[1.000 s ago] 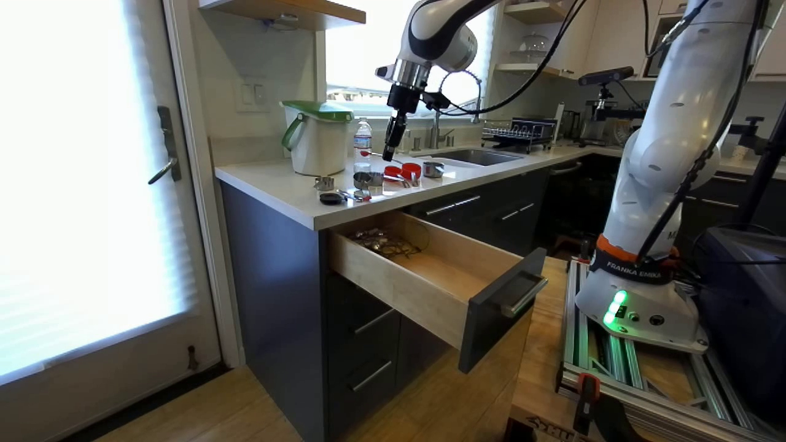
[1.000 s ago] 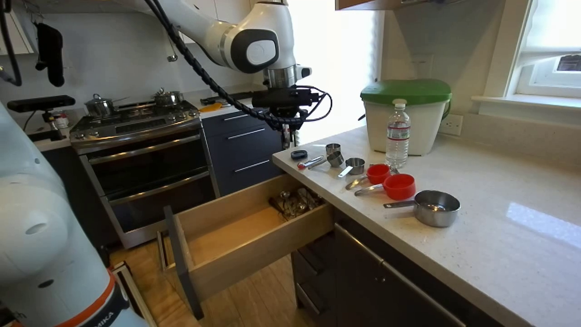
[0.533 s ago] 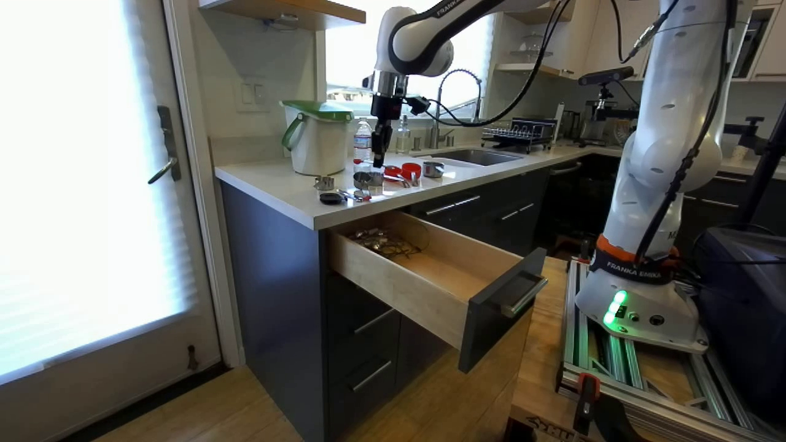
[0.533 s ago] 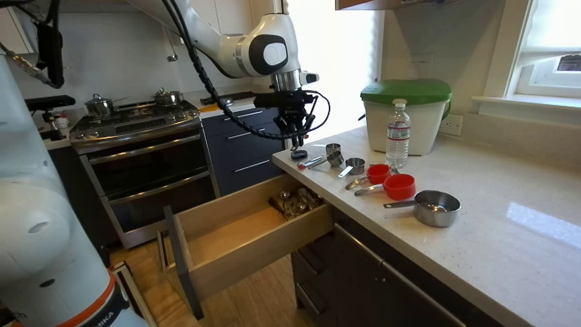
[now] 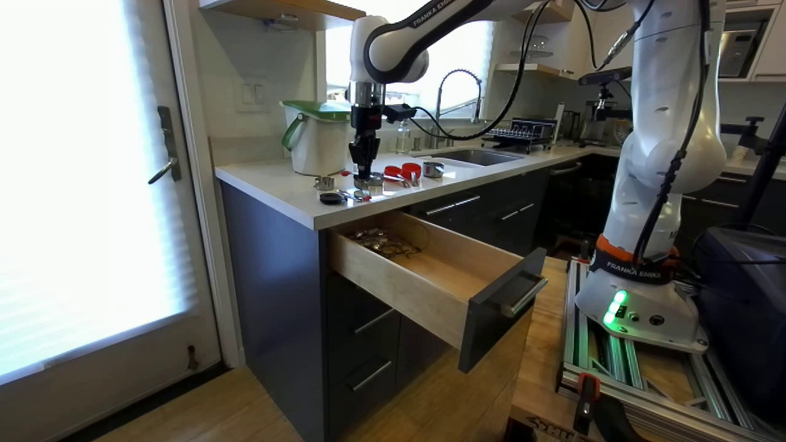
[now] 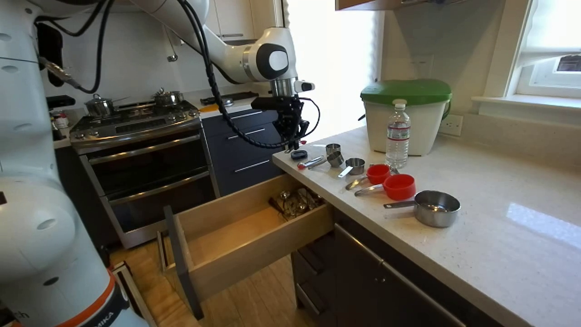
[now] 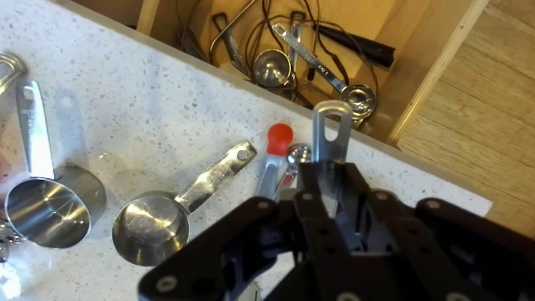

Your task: Pick up the silver and red measuring spoon from the open drawer and put it on the kitchen counter

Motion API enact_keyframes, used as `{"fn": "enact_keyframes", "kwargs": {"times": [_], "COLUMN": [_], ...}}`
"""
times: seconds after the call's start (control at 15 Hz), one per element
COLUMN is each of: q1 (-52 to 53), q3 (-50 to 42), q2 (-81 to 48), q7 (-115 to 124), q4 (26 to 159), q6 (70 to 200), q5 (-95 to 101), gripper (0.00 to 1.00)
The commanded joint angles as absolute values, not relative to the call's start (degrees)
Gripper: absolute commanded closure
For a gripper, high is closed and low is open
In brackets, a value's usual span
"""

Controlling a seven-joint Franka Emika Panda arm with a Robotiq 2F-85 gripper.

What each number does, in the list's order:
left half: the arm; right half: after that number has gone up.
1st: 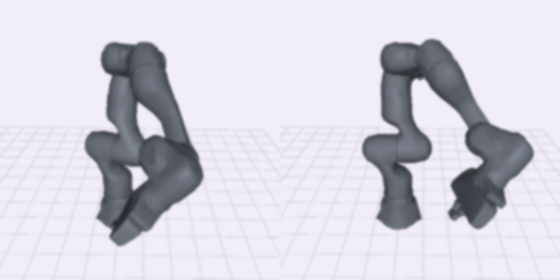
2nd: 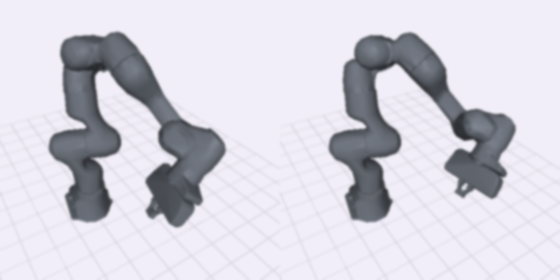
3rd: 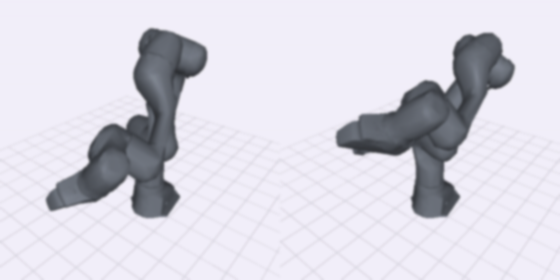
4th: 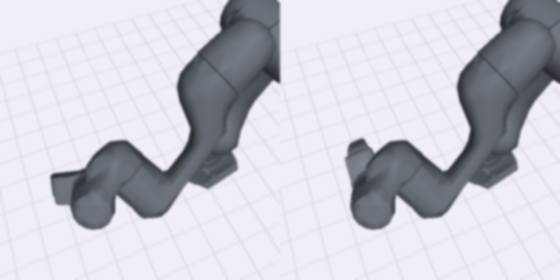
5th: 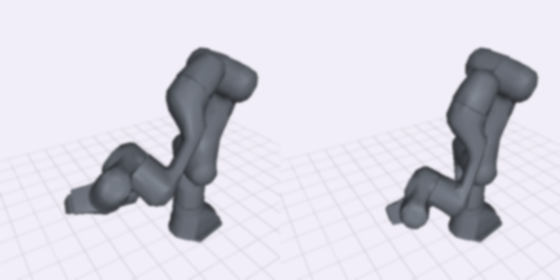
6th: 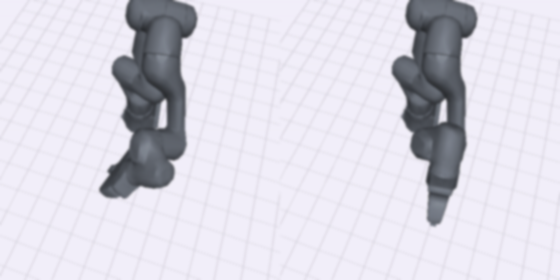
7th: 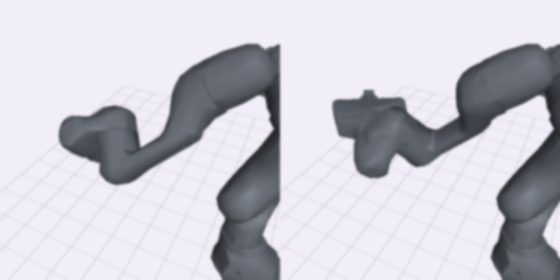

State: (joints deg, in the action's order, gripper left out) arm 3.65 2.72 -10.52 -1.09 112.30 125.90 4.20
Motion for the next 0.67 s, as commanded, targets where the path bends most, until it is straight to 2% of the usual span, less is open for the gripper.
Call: {"fn": "enact_keyframes", "kwargs": {"times": [0.0,0.6], "q1": [4.6,4.8], "q3": [2.4,2.0], "q2": [-14.5,-20.1], "q7": [3.9,9.1], "q4": [107.9,103.5], "q6": [124.5,125.4], "q5": [5.6,4.4], "gripper": [0.95,0.95]}}
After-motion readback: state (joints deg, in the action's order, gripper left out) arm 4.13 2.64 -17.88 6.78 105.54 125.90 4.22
